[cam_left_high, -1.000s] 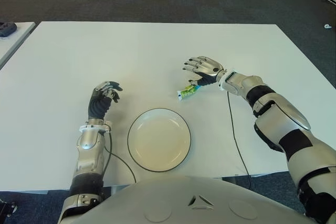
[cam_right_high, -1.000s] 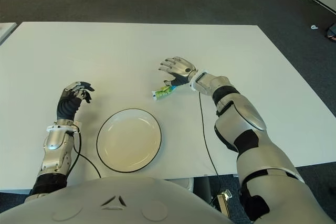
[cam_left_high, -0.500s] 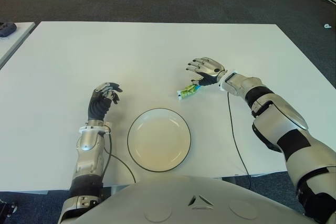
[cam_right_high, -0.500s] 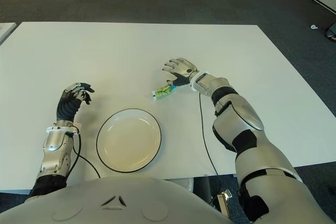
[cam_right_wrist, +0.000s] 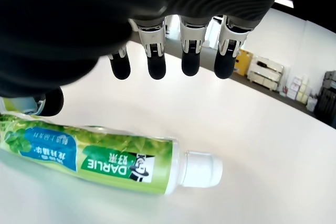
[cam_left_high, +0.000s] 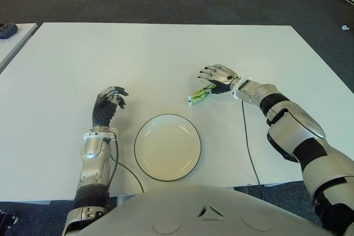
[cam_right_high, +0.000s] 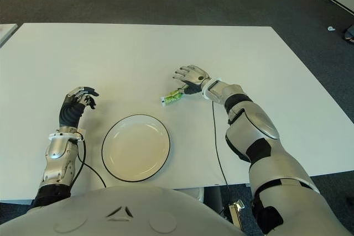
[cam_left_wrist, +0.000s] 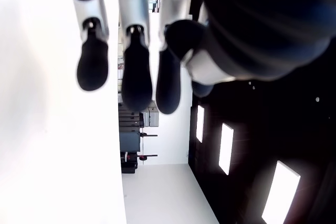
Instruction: Put the toothpaste on the table into the plate.
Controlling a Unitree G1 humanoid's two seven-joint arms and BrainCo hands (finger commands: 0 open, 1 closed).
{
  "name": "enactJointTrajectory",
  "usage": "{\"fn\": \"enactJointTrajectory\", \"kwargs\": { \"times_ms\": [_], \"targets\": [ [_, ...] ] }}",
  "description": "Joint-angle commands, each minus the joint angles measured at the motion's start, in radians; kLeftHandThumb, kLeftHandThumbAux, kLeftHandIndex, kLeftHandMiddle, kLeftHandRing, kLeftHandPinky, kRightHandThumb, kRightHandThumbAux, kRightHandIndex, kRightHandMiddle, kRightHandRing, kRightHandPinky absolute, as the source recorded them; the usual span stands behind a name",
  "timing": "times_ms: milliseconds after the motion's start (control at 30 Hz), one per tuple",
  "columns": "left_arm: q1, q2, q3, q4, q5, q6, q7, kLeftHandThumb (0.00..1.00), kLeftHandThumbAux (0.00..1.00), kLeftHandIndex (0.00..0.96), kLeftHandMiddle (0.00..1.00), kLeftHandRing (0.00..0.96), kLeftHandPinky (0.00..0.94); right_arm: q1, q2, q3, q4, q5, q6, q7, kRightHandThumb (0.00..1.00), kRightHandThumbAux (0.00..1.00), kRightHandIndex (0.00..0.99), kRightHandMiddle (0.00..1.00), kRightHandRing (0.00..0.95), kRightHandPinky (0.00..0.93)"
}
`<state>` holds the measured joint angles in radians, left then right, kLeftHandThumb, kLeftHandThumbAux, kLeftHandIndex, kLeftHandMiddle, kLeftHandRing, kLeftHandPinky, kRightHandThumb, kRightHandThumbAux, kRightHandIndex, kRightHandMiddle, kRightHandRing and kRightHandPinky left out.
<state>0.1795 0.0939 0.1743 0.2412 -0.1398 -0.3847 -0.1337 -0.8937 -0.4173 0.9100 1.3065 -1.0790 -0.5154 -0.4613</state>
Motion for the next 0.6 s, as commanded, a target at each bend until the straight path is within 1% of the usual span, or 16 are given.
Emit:
{"fn": "enactJointTrajectory", "kwargs": {
  "times_ms": [33, 267, 600],
  "targets": [
    [0.001, 0.002, -0.006, 0.000, -0.008, 0.015, -0.016, 0.838, 0.672, 0.433, 0.499, 0.667, 0.675, 0.024, -0.035, 0.017, -0.020, -0.014, -0.045, -0.024, 0.547, 0.181, 0.000, 0.000, 0.000, 0.000],
    [-0.004, 0.004, -0.004, 0.004, -0.006, 0.016, -0.018, 0.837, 0.672, 0.429, 0.505, 0.669, 0.671, 0.034, -0.075, 0.013, -0.055, -0.006, -0.107, -0.027, 0.540, 0.169, 0.000, 0.000, 0.000, 0.000],
    [-0.006, 0.004, -0.003, 0.003, 0.000, 0.029, -0.009, 0.837, 0.673, 0.431, 0.495, 0.655, 0.647, 0.043, -0.090, 0.020, -0.063, -0.014, -0.124, -0.019, 0.544, 0.161, 0.000, 0.000, 0.000, 0.000]
  ]
}}
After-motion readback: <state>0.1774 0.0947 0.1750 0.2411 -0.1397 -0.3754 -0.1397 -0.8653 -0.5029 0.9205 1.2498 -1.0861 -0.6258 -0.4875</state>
